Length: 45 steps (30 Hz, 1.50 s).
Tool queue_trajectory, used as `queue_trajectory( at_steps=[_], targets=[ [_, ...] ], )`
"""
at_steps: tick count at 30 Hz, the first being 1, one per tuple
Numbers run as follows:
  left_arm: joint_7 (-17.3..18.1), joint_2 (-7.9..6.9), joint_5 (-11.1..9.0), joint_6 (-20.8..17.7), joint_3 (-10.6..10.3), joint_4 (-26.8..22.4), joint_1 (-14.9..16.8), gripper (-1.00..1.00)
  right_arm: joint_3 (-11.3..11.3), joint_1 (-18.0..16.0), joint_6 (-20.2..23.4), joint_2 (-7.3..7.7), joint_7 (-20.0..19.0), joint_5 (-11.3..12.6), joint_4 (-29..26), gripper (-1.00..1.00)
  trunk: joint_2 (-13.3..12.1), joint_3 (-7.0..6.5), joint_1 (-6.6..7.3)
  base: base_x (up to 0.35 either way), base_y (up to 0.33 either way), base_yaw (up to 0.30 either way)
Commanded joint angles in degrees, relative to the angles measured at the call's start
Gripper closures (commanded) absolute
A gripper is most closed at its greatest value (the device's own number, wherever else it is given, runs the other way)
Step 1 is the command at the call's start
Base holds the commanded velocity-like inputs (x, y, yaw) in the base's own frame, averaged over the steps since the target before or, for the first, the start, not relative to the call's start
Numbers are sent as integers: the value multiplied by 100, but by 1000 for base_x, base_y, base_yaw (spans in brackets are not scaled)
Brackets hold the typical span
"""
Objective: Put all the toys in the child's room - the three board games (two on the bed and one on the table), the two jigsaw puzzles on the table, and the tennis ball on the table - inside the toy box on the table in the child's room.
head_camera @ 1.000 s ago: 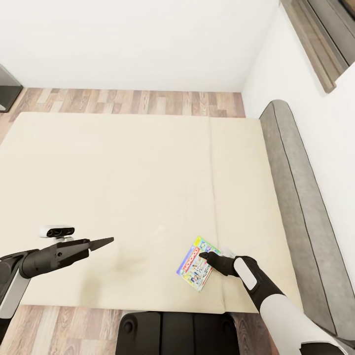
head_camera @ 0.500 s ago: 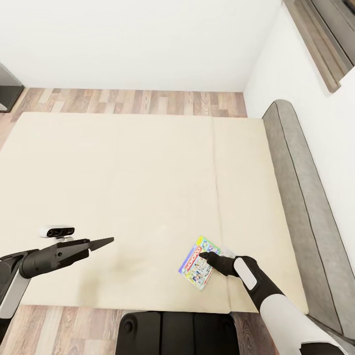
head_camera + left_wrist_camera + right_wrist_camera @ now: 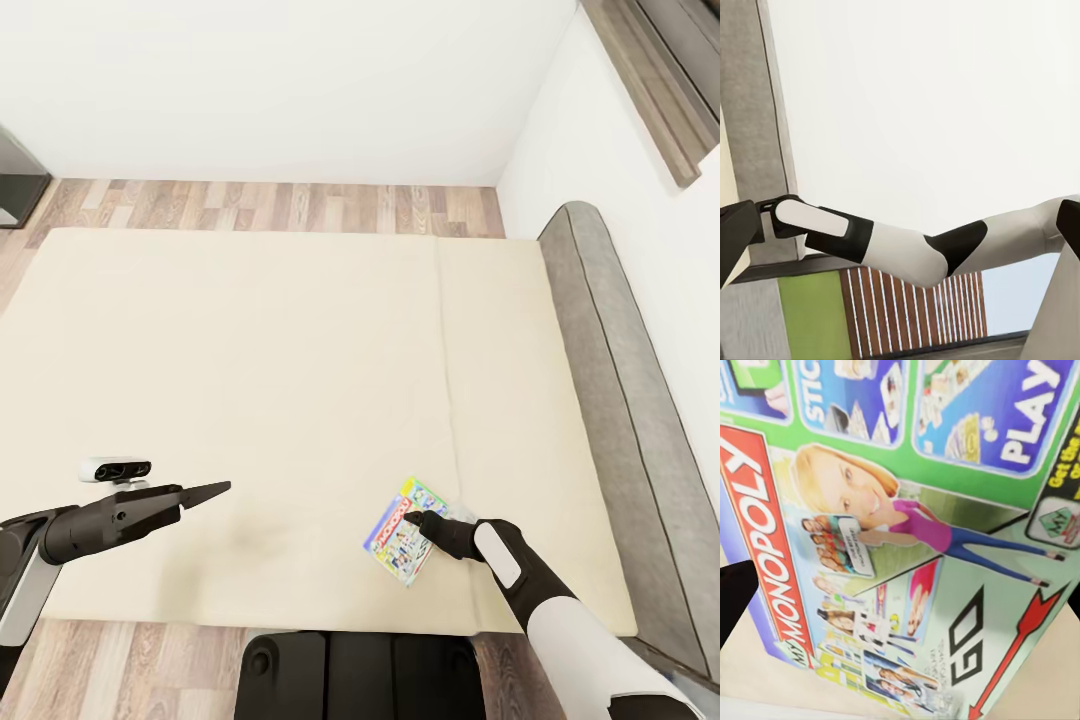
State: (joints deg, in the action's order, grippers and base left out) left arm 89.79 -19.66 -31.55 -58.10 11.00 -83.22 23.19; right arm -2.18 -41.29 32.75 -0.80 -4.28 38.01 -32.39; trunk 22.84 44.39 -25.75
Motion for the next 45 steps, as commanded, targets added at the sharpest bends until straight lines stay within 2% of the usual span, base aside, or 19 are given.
queue_trajectory(
  at_steps=[1, 41, 45],
  targets=[
    [21, -2, 1, -61, -1, -1, 1, -100, -2, -2, 20, 1, -11, -13, -4, -100, 9, 6, -3, 0, 55, 0],
    [21, -2, 2, -61, -1, -1, 1, -100, -10, -2, 21, 1, -13, -13, -4, -100, 9, 6, -3, 0, 125, 0],
    [21, -2, 0, -61, -1, -1, 1, -100, -10, -2, 17, 1, -102, -13, -4, -100, 9, 6, -3, 0, 69, 0]
  ],
)
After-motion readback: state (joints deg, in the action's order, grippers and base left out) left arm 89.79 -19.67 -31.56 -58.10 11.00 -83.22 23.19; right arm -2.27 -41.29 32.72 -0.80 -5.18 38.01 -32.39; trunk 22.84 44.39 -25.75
